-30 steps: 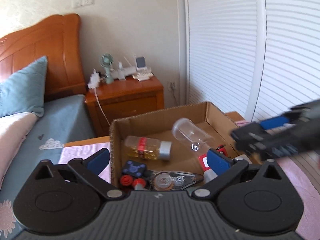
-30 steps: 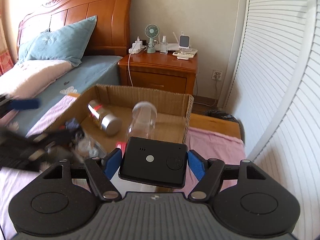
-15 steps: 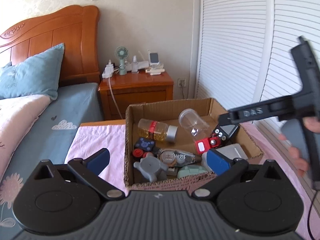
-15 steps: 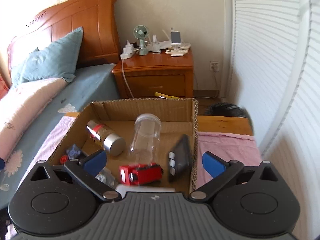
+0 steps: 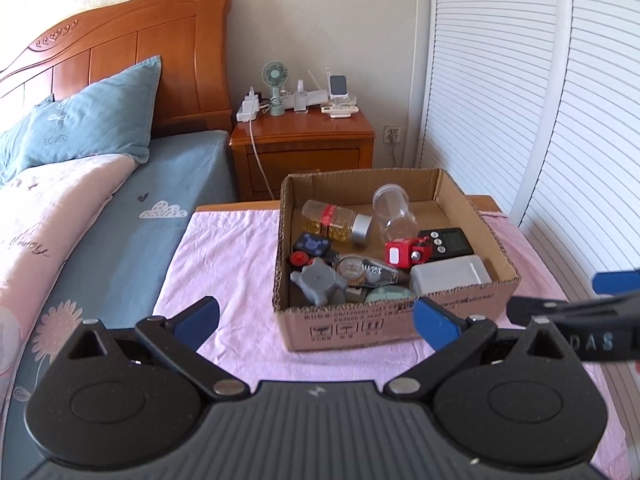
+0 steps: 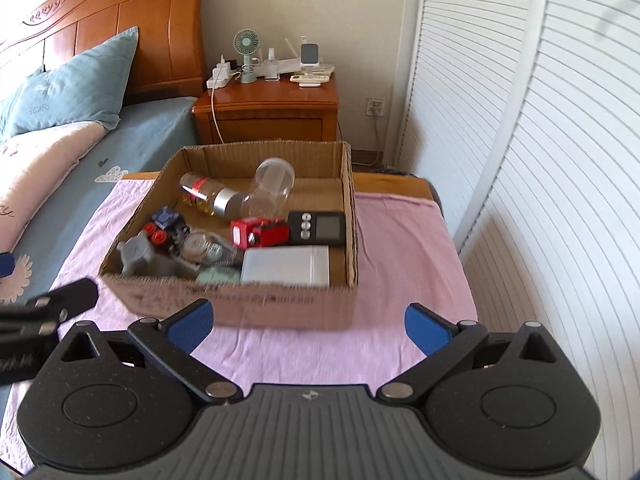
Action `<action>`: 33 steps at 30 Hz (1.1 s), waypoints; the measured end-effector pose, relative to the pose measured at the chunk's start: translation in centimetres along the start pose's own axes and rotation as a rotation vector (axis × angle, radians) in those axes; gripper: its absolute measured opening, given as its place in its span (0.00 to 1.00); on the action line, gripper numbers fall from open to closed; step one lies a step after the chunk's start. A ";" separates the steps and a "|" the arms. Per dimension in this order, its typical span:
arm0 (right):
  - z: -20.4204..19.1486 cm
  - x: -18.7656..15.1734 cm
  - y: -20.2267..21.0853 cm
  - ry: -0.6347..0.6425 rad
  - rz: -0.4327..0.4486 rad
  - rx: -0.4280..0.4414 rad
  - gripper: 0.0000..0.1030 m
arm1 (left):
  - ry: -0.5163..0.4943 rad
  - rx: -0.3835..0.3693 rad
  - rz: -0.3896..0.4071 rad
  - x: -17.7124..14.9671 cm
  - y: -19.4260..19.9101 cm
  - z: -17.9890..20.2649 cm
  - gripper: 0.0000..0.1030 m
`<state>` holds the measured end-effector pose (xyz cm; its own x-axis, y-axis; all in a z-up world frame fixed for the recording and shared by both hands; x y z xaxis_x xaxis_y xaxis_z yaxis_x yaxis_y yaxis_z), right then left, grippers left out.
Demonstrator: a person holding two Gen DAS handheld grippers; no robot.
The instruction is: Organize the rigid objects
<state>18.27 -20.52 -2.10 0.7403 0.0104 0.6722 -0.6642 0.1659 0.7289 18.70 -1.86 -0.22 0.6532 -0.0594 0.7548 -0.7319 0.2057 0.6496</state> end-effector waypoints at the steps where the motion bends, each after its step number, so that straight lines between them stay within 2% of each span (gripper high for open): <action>1: 0.0 -0.3 0.3 -0.008 0.002 -0.005 1.00 | 0.000 -0.002 -0.008 -0.2 0.1 0.1 0.99; 10: 0.2 -1.5 1.8 -0.050 0.020 -0.019 1.00 | -0.004 0.025 0.000 -0.4 1.2 0.2 0.99; 33: 0.4 -1.3 3.3 -0.060 0.056 -0.025 1.00 | -0.010 0.044 0.003 -0.3 1.5 0.3 0.99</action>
<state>15.12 -20.40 -0.54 0.6937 -0.0388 0.7192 -0.7012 0.1915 0.6868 17.36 -1.82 0.58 0.6492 -0.0690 0.7575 -0.7419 0.1623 0.6506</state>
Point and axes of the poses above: each gripper's, at about its wrist camera, not at the fingertips, and y roughly against the way its jaws point, z to its right, x to its top, the point moved 8 cm from there along -y, roughly the way its jaws point, and after that the axes turned 10 degrees about -x, right-handed, at the moved point
